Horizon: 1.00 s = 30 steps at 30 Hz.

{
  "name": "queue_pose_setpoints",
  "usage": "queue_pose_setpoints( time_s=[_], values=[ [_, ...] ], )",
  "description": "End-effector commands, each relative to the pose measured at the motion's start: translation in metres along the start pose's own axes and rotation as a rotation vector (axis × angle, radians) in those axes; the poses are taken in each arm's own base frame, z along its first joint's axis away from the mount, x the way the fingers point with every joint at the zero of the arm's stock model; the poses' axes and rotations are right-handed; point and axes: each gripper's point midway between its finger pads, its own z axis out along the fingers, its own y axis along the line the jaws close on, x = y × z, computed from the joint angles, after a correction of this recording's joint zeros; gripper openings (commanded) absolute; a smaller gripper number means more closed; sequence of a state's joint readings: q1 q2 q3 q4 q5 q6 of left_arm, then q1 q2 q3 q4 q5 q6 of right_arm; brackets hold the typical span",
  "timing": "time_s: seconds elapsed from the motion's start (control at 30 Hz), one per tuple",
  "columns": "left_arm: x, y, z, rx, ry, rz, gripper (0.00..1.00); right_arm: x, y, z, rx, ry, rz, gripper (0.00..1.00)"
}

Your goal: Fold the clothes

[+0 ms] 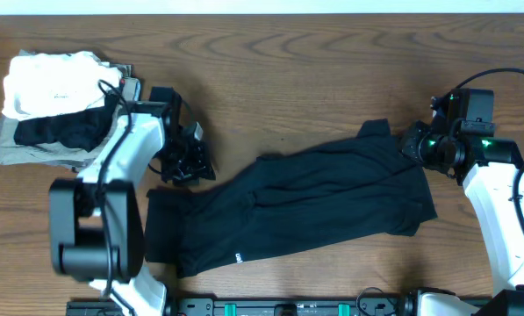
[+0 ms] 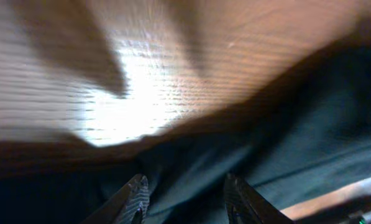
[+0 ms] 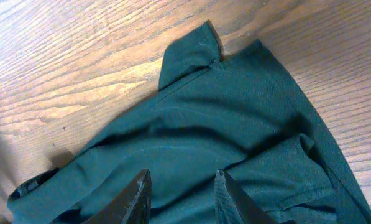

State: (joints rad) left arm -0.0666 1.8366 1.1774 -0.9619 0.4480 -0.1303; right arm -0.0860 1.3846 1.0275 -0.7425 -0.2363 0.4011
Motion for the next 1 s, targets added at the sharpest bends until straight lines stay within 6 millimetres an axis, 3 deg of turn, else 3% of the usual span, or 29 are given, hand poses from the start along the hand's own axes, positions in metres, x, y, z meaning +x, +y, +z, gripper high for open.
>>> queue_pose_setpoints(
  time_s=[0.0,0.1,0.37,0.7,0.77,0.83,0.87,0.97],
  values=[
    [0.002,-0.011,0.01,0.088,0.059,-0.003,0.43,0.0,0.005,0.0,-0.011,0.003,-0.003,0.32],
    [0.004,-0.021,0.012,0.15,0.08,0.015,0.43,0.0,0.005,0.0,-0.011,0.004,-0.003,0.32],
    [0.006,-0.022,0.015,0.152,0.091,0.016,0.5,0.0,0.005,0.0,-0.011,0.002,-0.003,0.32],
    [0.021,-0.036,0.036,0.129,0.167,0.066,0.49,0.0,0.005,0.0,-0.011,0.004,-0.003,0.32],
    [0.021,-0.037,0.036,0.129,0.165,0.071,0.38,0.0,0.005,0.0,-0.011,0.004,-0.003,0.32],
    [0.019,-0.037,0.036,0.131,0.16,0.07,0.15,0.0,0.005,0.0,-0.01,0.004,-0.003,0.32],
    [0.018,-0.037,0.036,0.131,0.157,0.069,0.09,0.001,0.004,0.0,-0.01,0.005,-0.003,0.32],
    [0.013,-0.038,0.031,0.136,0.14,0.073,0.06,0.001,0.004,0.0,-0.009,0.007,-0.002,0.32]
  ],
)
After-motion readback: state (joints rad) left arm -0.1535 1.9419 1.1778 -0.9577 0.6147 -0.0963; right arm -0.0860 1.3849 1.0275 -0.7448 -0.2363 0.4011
